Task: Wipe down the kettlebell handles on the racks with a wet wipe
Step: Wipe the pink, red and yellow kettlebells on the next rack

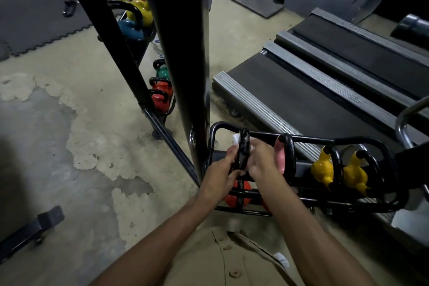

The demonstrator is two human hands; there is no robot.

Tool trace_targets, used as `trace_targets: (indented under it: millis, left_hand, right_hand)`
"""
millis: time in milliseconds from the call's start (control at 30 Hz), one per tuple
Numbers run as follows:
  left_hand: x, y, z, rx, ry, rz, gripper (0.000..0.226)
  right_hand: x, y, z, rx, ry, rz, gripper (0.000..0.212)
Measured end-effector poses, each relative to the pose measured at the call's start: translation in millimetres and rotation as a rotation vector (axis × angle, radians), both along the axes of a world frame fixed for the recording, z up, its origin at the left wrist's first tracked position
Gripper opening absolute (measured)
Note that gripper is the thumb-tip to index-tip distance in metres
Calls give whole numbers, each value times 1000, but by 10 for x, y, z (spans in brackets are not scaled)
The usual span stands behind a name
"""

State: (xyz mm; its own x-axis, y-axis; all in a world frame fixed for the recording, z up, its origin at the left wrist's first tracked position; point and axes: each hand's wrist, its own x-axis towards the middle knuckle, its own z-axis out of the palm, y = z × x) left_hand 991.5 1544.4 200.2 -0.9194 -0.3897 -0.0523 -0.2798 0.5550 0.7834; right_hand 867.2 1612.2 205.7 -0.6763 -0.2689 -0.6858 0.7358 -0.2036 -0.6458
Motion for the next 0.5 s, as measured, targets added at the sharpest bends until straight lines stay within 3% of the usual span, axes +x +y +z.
trace_targets:
  millis: [100,200,267,367,500]
  left_hand:
    - [5,6,-7,17,23,-2,83]
    - [-4,-16,-23,11,24,-6,82]
    - [-5,-35,-34,23,33,-2,82]
    - [-2,-18,-34,55,35,23,82]
    - [32,63,-24,58,28,78,84]
  right_hand:
    - [116,22,15,232,285,-101,13]
    - [-26,7,55,475,747,26,12]
    - [-263,-66,75,623,956,316,16]
    - [-662,-209,247,813,1066,835,19]
    - [-797,-291,539,839,1462,1425,18]
